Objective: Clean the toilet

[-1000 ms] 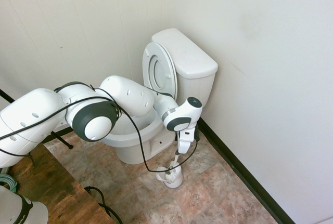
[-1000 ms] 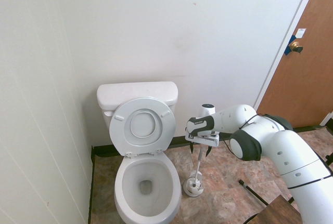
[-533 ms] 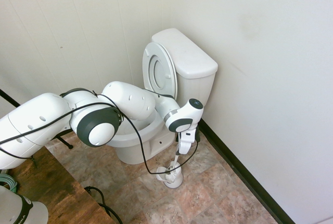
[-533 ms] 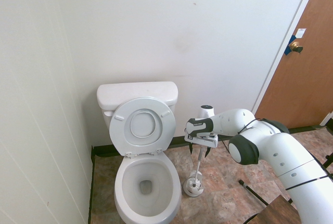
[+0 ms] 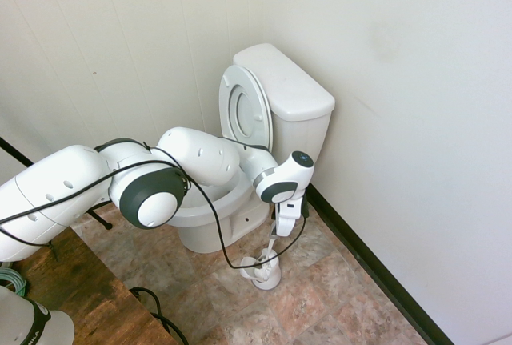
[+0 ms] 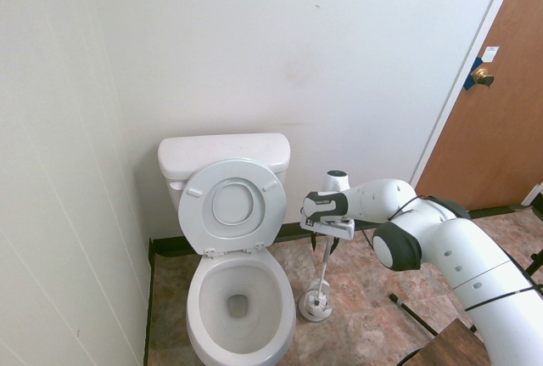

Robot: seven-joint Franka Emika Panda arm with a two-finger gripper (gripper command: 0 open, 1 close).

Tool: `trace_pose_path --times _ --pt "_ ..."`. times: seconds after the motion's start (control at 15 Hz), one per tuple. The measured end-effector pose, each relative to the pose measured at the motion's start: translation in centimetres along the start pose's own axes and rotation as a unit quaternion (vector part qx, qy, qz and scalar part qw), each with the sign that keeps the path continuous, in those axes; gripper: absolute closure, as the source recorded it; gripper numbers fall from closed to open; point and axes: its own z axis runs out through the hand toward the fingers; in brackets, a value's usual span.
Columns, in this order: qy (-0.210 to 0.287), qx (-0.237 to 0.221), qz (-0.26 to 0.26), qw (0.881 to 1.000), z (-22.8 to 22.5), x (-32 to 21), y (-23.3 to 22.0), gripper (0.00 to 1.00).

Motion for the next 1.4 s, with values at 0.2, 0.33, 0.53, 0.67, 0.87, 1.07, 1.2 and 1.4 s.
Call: trace_pose_path --times 0.2,0.33,0.53,0.67,0.87,1.07,1.2,1.4 --pt "-0.001 0.001 0.003 1.000 -0.1 0.5 0.0 1.00" --pt "-0.001 0.001 0.004 1.000 0.1 0.6 -0.1 1.00" --pt "0.000 -0.004 0.005 1.000 1.1 0.6 0.0 1.00" --pt "0.000 -0.006 0.004 1.000 1.2 0.7 0.0 1.00" --pt "0.005 -0.007 -0.011 1.000 1.2 0.8 0.0 1.00" --pt "0.015 -0.006 -0.037 0.999 1.2 0.5 0.1 1.00" --pt "0.022 -0.003 -0.056 0.998 1.3 0.0 0.7 1.00" --pt "0.026 -0.009 -0.092 0.995 1.4 -0.9 2.5 1.00"
